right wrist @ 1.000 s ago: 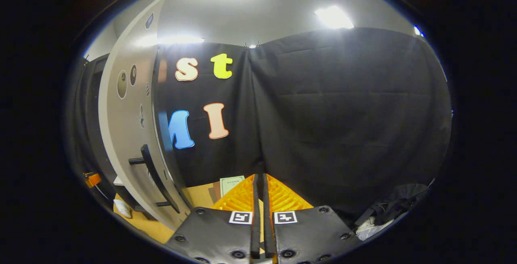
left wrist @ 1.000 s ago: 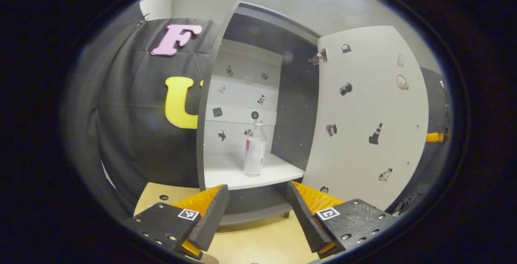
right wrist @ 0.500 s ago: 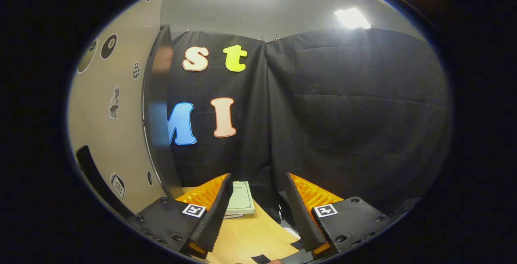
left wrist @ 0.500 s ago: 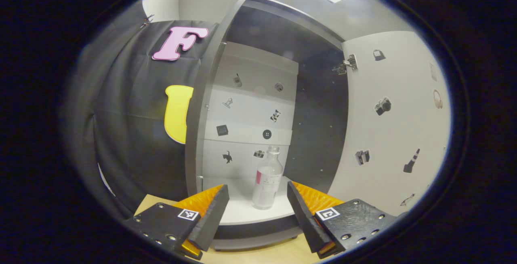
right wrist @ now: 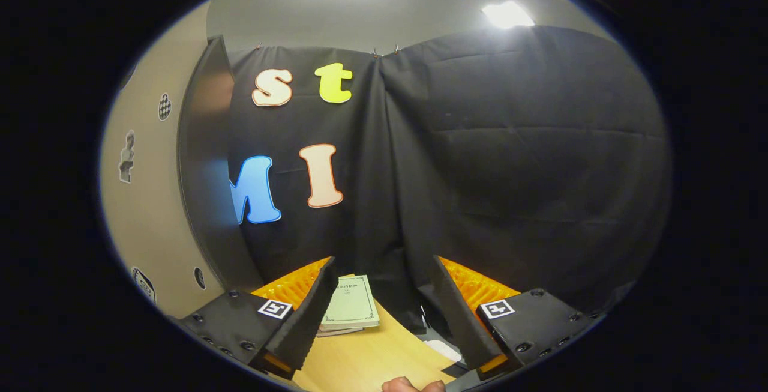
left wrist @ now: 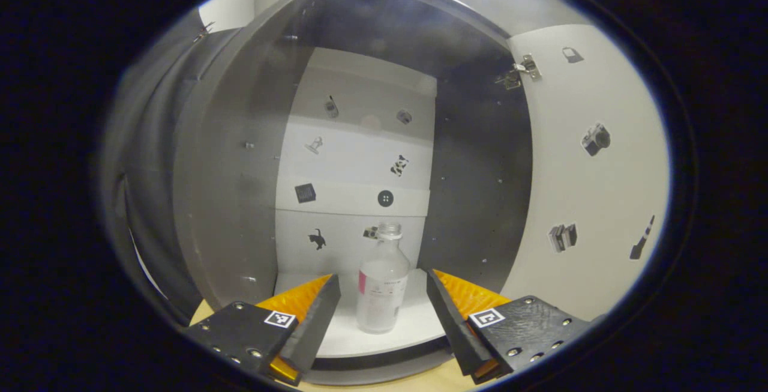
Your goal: Open the cabinet door with the right hand, grasp the bottle in the cabinet with the left hand and place it on the coaster, then close the cabinet door with the right hand.
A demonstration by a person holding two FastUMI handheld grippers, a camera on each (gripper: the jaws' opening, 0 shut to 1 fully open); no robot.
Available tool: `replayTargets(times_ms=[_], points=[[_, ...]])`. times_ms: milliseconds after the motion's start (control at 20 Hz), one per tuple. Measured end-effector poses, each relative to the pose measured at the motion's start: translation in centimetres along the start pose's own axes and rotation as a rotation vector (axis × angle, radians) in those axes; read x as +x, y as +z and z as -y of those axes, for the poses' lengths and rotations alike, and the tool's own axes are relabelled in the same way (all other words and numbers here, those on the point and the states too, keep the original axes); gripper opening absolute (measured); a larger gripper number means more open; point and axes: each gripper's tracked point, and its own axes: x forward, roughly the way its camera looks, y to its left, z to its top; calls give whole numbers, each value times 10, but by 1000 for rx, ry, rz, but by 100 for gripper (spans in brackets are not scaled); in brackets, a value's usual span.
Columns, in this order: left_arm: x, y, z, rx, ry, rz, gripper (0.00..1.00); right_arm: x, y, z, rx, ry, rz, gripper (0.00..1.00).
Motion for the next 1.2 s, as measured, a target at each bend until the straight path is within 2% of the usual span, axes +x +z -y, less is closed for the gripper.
replayTargets(times_ms=[150,200,550,600,750,950,1150,1200], points=[[18,-11,-1,18,14,-24,89,11,-11,0,-14,9,-23,95],[24,-16,-3,26,21,-37,89,14,-14,0,-19,14,-30,98],[57,-39,-1,-7,27,-69,89,36,-28,-1,-22,25,-75,98],[61,-41,-1,-13,24,-73,89,40,-29,0,-26,20,-80,96],[69,-43,-3,-53,18,-70,89,46,-29,2,-12,17,-89,98],[75,-40,-4,-88,9,-48,89,54,-32,5,16,23,-101,96],[82,-39,-4,-76,6,-34,89,65,-33,7,32,28,-104,98],[83,-37,-2,-72,2,-28,90,68,-33,7,33,29,-105,95]])
